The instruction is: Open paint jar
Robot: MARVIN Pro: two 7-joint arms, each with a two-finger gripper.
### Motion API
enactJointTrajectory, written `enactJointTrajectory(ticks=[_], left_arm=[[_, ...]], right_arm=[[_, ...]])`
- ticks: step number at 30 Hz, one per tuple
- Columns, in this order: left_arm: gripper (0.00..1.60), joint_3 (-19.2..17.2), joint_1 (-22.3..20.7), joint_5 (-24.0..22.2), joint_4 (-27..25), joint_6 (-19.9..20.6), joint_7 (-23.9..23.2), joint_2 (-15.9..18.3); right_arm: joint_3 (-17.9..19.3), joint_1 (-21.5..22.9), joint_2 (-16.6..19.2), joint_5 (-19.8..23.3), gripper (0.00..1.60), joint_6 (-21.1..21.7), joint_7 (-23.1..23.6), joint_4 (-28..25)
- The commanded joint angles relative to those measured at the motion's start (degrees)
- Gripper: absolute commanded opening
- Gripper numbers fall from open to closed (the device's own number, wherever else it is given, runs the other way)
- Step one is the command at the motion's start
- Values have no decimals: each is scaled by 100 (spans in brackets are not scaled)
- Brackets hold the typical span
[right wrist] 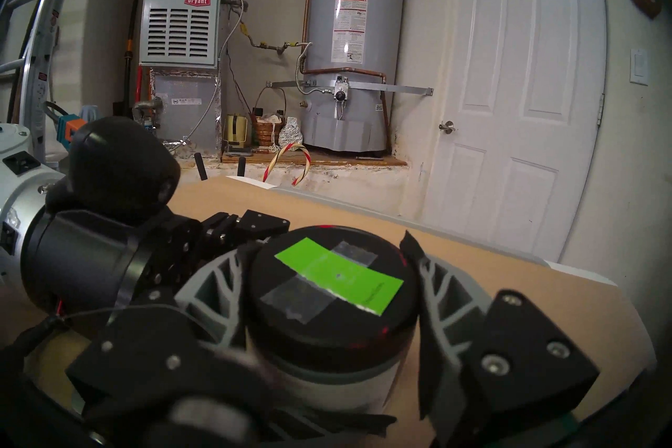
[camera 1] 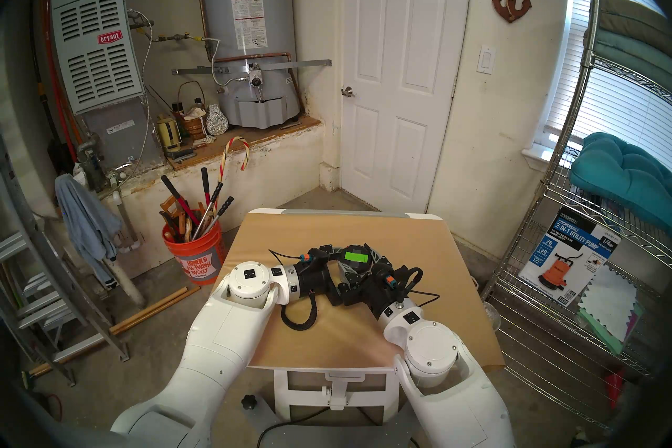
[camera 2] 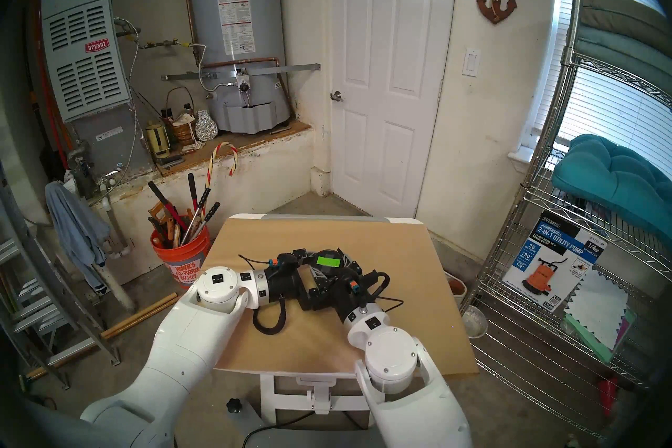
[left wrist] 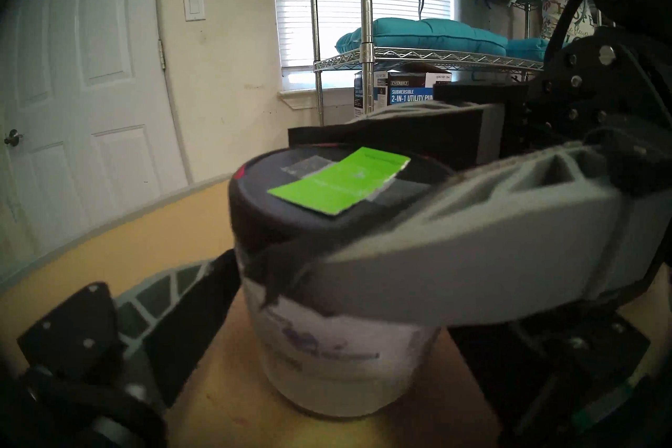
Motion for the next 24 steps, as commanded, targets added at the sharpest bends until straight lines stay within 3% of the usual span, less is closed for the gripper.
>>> enactJointTrajectory(ticks=[1,3,6,9,12,15,20,21,22,24], left_arm=[[77,49,-101,-138,-51,114,-225,-73],[67,45,-77,-150,-119,200,-299,-37],[71,49,-37,-117,-219,301,-360,28],[55,58,20,-42,-384,498,-347,94],[60,43,52,-42,-450,563,-377,136],[40,57,84,13,-536,685,-370,184],[38,89,130,60,-573,823,-413,270],[21,98,146,88,-588,837,-376,278],[16,75,153,30,-562,841,-392,262],[19,110,152,82,-549,819,-373,292]], right_arm=[[-76,-35,-3,15,0,-25,58,-105],[-78,-40,1,8,0,-21,53,-108],[-78,-39,10,-4,0,-31,54,-104],[-83,-26,32,-25,0,-41,65,-84],[-84,-23,38,-27,0,-63,77,-43],[-90,-38,35,-40,0,-78,79,-25],[-106,-93,40,-75,0,-108,91,-21],[-106,-102,38,-82,0,-117,93,-17],[-107,-107,38,-89,0,-130,96,-7],[-108,-115,39,-95,0,-162,103,12]])
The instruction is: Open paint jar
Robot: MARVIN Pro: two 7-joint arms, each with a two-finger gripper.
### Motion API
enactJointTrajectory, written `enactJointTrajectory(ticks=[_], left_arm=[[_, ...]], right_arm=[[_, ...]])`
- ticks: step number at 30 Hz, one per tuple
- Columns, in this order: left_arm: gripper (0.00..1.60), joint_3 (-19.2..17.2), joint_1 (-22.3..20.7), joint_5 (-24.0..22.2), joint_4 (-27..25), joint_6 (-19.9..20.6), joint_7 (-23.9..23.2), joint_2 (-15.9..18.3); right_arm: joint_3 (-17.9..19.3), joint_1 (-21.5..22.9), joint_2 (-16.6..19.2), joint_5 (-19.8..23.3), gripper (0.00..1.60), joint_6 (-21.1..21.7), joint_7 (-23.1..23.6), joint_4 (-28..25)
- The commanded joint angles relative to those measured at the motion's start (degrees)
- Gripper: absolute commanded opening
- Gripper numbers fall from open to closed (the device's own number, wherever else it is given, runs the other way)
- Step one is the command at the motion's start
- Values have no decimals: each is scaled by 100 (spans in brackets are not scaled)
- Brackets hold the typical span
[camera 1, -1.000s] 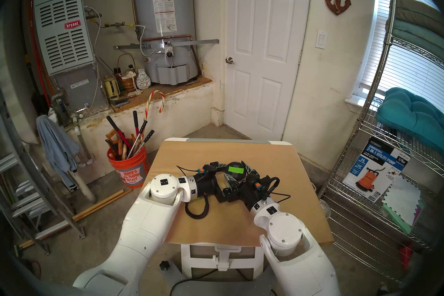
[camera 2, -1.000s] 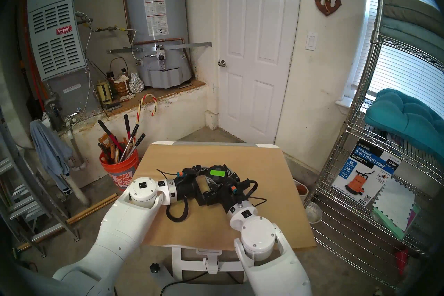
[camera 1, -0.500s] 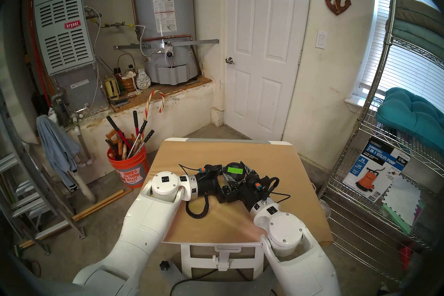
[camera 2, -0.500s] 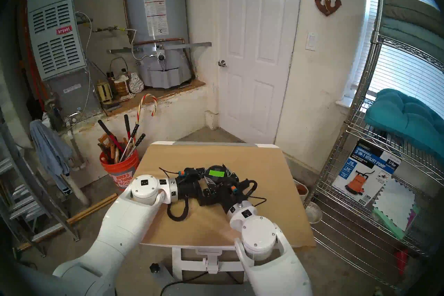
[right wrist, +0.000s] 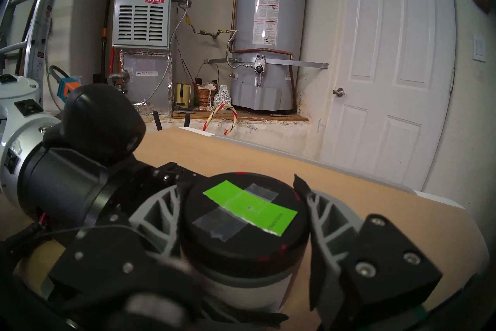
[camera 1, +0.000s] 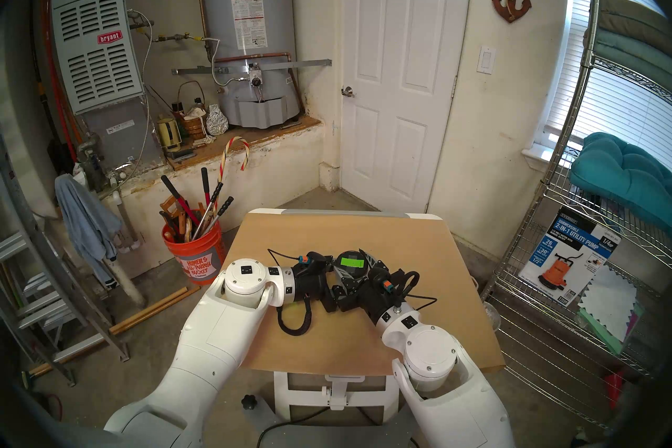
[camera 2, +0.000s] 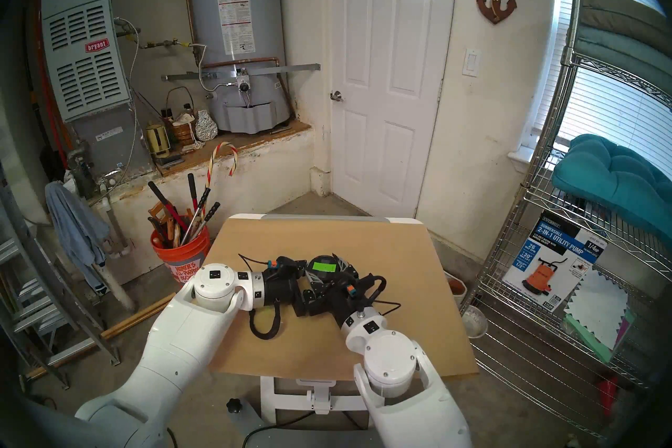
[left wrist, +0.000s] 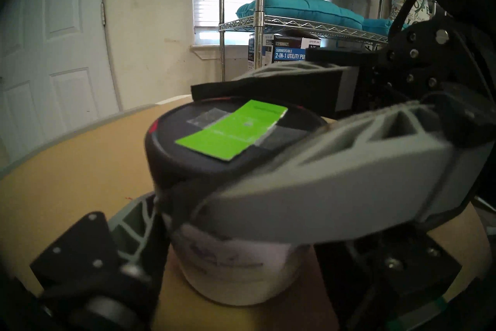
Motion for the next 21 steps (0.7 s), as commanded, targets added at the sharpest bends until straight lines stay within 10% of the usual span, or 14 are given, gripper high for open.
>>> enactJointTrajectory(ticks=[1,21], left_arm=[[20,42,26,-12,-147,39,-92,31],[0,145,48,-118,-204,202,-242,233]], right_arm=[[-48,-36,9,-46,0,-107,-8,16],[25,-69,191,61,0,-288,358,-60]])
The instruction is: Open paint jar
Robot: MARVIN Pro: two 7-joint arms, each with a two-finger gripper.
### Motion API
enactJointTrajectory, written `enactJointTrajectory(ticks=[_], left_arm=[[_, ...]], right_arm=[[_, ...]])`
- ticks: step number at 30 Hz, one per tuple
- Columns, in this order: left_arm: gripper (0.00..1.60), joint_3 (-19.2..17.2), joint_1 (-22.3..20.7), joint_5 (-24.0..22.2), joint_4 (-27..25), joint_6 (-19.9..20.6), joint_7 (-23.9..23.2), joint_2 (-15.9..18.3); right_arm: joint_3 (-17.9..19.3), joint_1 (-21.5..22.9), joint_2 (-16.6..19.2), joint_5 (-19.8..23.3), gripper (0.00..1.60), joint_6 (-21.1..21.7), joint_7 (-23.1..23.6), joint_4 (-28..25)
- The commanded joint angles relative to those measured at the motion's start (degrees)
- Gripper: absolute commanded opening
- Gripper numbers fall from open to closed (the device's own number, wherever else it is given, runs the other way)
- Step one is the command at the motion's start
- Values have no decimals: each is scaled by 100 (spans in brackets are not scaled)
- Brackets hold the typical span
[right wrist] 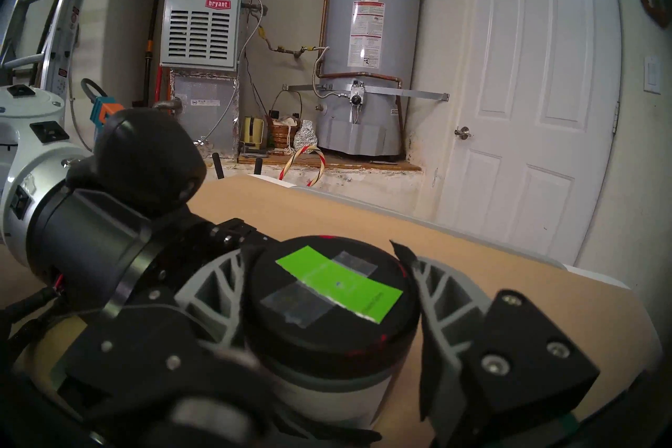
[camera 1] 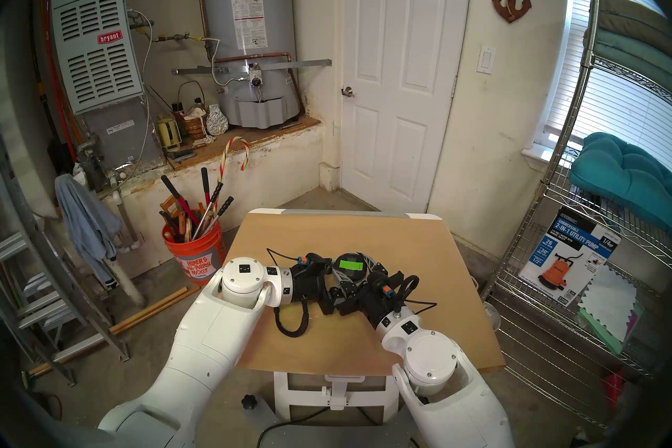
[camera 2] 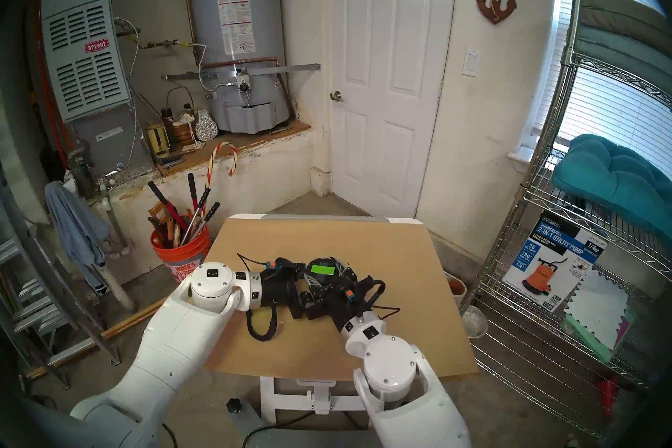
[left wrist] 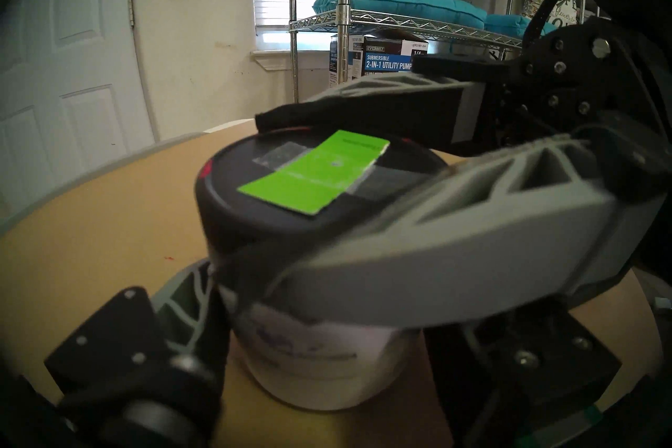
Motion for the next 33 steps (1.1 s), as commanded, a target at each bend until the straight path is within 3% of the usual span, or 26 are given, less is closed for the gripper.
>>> enactJointTrajectory(ticks=[1,7,18,26,33], left_arm=[[0,16,9,-104,-44,63,-233,66],[0,60,-71,-163,-24,87,-449,190],[0,166,-265,-192,102,86,-740,357],[0,232,-364,-250,243,21,-832,374],[0,289,-413,-306,335,-68,-900,401]], right_arm=[[28,39,173,156,0,-1,310,-78],[122,183,421,375,0,25,735,-9],[242,539,640,675,0,-446,1488,401],[305,843,644,849,0,-451,1837,608],[359,1151,853,1082,0,-353,2453,748]])
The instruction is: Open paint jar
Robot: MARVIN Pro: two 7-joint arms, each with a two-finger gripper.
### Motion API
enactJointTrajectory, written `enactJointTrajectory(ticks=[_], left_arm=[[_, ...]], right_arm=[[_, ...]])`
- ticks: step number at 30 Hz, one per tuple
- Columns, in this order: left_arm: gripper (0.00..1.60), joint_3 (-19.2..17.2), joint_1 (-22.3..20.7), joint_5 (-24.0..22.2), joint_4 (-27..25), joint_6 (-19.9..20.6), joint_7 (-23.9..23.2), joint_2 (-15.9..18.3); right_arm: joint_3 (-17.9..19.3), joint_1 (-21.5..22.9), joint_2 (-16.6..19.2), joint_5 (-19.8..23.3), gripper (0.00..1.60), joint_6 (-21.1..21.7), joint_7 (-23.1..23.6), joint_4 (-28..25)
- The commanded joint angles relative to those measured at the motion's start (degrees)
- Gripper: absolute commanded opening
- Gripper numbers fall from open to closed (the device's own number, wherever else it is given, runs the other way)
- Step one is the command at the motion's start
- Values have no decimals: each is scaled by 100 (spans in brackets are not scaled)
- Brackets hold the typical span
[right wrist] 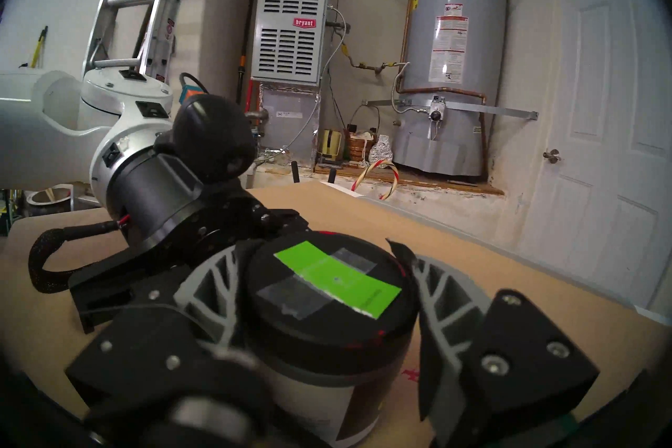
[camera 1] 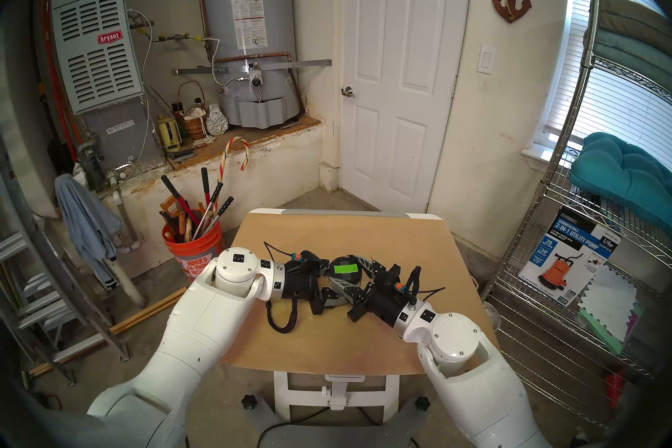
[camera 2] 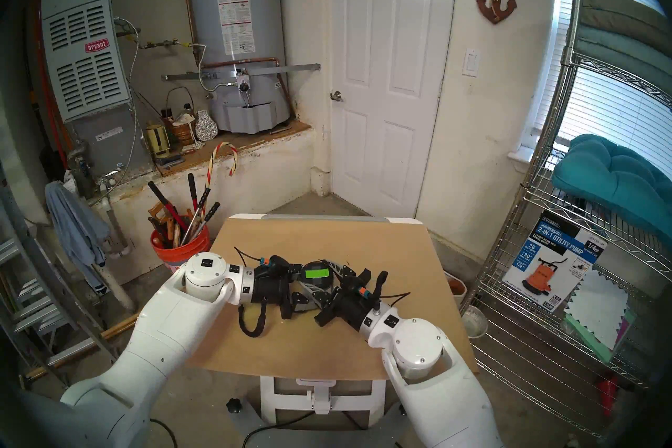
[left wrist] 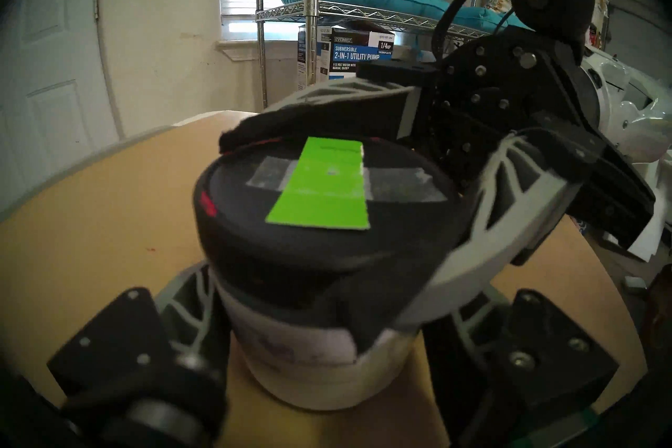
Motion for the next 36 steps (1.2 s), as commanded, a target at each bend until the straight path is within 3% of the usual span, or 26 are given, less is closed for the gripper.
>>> enactJointTrajectory(ticks=[1,9,19,28,36], left_arm=[[0,63,-5,-61,26,-86,-230,52],[0,142,-132,-116,177,-179,-330,91],[0,222,-254,-177,234,-208,-445,143],[0,289,-333,-218,280,-219,-492,171],[0,331,-375,-244,319,-216,-518,179]], right_arm=[[75,467,175,218,0,149,446,137],[79,756,371,280,0,217,1060,234],[44,972,414,290,0,128,1467,421],[-86,1481,461,390,0,-55,2099,793],[-80,1630,475,411,1,-119,2279,884]])
